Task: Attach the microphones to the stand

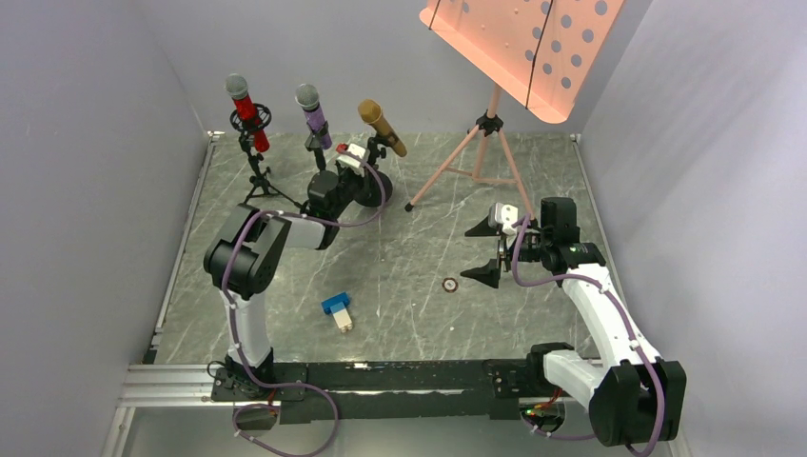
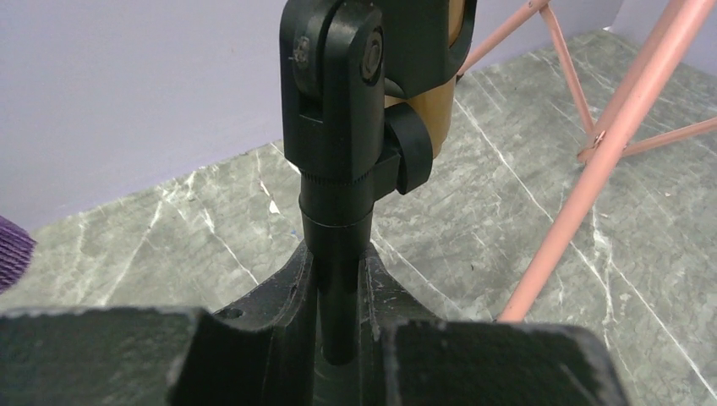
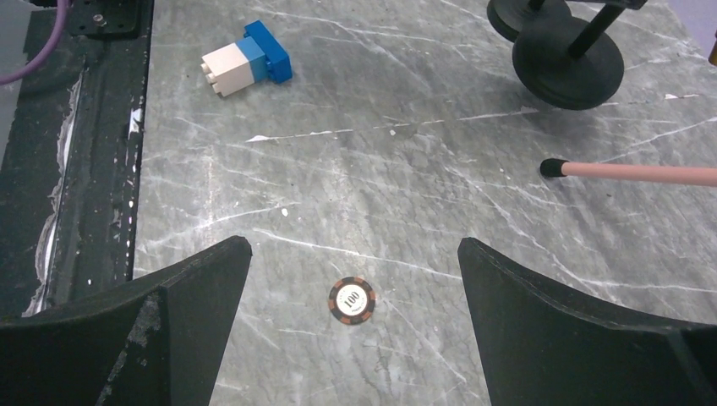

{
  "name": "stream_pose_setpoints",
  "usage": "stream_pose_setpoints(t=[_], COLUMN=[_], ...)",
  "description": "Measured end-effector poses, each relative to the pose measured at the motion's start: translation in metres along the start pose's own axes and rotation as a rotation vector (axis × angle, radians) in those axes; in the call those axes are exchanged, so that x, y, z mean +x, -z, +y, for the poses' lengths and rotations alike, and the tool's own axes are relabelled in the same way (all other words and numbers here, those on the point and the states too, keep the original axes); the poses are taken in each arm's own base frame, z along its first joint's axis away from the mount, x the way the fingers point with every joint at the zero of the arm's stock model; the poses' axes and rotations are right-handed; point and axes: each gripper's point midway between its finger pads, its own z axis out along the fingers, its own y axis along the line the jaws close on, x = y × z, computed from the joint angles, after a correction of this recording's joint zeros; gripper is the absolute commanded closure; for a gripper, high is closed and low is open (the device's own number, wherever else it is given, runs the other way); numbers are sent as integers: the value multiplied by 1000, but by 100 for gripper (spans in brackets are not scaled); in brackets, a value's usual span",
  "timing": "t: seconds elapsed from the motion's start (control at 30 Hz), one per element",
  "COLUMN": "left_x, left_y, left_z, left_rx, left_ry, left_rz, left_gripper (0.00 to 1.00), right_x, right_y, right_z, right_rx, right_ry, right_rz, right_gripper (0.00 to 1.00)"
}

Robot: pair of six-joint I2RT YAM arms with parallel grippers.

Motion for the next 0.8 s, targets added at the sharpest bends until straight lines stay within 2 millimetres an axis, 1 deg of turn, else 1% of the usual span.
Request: stream_pose_setpoints(t=[0.17,0.33,0.4,0.5,0.57,0.7,0.8], left_x=[18,36,39,39,35,29,28], left_y=[-7,-10,-12,-14,-17,-22,-22], left_z=[-1,-1,0,1,1,2,2], left_rx=[1,-5,-7,-9,-7,-7,-8], left_ry=[46,66,74,90,102,109,118], left_rz=[53,100,111,123,121,109,108], left_gripper=[100,100,100,100,100,92,88], right_x=[1,1,1,2,2,3,3], right_y=[0,0,0,0,1,1,1], right_z=[1,1,1,2,2,3,3], right_rx=[-2,-2,-3,-4,-4,-5,-5], right_ry=[0,-1,0,-3,-7,-13,-12], right_rz=[1,3,4,5,6,8,9], right_gripper=[0,0,0,0,0,0,0])
